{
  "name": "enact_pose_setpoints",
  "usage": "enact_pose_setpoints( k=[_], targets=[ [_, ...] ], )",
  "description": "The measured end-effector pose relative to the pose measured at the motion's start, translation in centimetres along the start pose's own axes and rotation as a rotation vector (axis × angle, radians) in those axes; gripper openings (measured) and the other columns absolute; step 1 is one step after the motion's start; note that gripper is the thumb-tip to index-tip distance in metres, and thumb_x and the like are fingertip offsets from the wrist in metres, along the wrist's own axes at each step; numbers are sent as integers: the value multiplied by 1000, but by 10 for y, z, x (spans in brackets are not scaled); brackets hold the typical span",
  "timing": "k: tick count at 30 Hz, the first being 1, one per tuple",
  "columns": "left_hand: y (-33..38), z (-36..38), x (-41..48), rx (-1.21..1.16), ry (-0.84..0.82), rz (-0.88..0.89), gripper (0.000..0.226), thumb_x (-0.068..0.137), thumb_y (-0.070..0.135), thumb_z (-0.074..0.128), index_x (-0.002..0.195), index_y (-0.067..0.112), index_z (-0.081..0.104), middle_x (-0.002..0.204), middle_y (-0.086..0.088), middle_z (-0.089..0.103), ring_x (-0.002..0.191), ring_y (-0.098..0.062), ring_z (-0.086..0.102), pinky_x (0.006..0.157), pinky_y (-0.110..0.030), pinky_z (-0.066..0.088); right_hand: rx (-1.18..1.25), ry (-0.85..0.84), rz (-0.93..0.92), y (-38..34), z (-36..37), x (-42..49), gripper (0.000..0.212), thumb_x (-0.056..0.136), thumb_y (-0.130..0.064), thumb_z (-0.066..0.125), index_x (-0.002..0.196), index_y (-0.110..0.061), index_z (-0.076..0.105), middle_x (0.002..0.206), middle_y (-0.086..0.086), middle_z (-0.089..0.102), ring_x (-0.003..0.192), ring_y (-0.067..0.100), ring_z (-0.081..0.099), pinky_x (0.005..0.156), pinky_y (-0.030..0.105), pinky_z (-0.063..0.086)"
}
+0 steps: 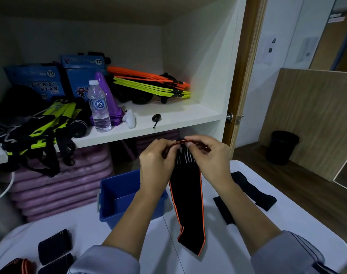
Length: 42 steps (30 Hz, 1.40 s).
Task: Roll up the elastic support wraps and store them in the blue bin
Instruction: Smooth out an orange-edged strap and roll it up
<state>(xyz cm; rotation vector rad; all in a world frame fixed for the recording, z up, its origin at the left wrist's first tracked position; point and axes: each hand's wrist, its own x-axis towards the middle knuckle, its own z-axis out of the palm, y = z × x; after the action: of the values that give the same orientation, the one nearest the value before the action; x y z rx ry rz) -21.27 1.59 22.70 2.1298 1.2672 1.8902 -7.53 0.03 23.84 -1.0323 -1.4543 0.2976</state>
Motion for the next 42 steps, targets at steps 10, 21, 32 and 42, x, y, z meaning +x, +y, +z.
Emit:
enact_pose_setpoints(
  k=[10,21,32,42],
  targets=[
    [1,-3,0,-138,-37,-245,11,84,31,66,90,22,62,70,1,62,66,-11,55,58,-16,42,20,-51,103,6,4,-3,13,87,-12,63,94,-21,71,79,-9,69,75,7,63,64,12,49],
    [3,12,-43,-321,-210,-455,9,98,22,40,89,21,42,79,-7,56,69,-18,53,62,-39,44,118,-164,179,15,5,-18,20,94,-22,54,113,-18,59,100,-12,67,97,0,63,87,18,49],
    [15,22,-36,-292,-250,-539,16,99,28,37,84,22,36,80,0,54,72,-14,53,64,-31,46,145,-187,208,22,7,-42,25,99,-16,42,113,-35,49,105,-13,64,99,-4,60,83,12,48],
    [-6,-3,-64,-305,-504,-471,5,92,15,54,92,13,58,76,-5,60,67,-8,54,64,-22,44,115,-230,324,29,-8,-65,22,99,-13,41,113,-28,51,104,-5,64,101,8,62,93,35,50]
  ],
)
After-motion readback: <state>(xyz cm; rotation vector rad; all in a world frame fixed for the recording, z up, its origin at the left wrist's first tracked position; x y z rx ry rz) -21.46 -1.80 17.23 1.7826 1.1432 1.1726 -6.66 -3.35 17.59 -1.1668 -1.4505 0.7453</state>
